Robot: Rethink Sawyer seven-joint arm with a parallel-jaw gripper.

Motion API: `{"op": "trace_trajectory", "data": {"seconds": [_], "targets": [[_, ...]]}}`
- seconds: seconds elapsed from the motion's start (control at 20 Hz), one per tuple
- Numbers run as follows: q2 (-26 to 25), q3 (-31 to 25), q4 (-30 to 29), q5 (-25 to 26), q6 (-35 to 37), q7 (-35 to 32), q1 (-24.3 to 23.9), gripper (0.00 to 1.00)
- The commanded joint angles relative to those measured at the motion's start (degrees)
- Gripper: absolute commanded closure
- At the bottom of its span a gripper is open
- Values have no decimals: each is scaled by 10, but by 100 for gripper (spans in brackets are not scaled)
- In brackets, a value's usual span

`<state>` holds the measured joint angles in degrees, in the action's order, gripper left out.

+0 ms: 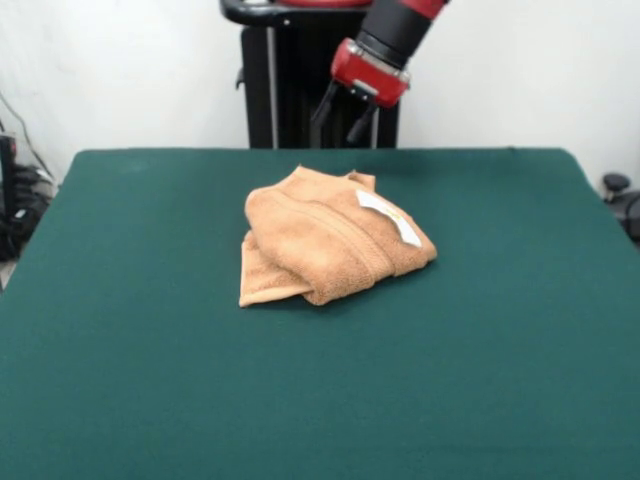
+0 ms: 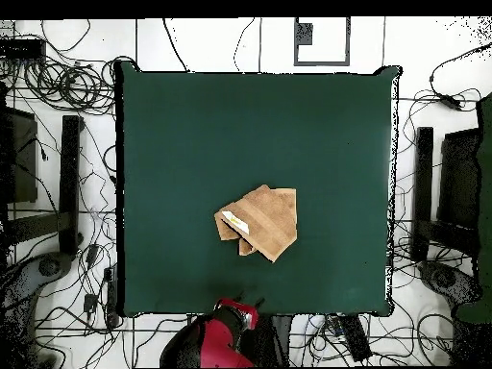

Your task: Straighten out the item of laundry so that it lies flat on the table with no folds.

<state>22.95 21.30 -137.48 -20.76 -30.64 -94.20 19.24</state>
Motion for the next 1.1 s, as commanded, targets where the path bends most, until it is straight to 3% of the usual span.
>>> {"op": "trace_trajectory", "data": {"seconds": [0.05,0.15,0.4,0.85,1.1], "targets": [[-39,-10,59,-76,50,-87,53,0],[-34,17,68,-89,93,-42,79,0],[-51,40,107,-37,125,10,79,0],[-82,50,86,-86,66,-95,133,0],[-92,36,97,-54,10,-129,100,0]]}}
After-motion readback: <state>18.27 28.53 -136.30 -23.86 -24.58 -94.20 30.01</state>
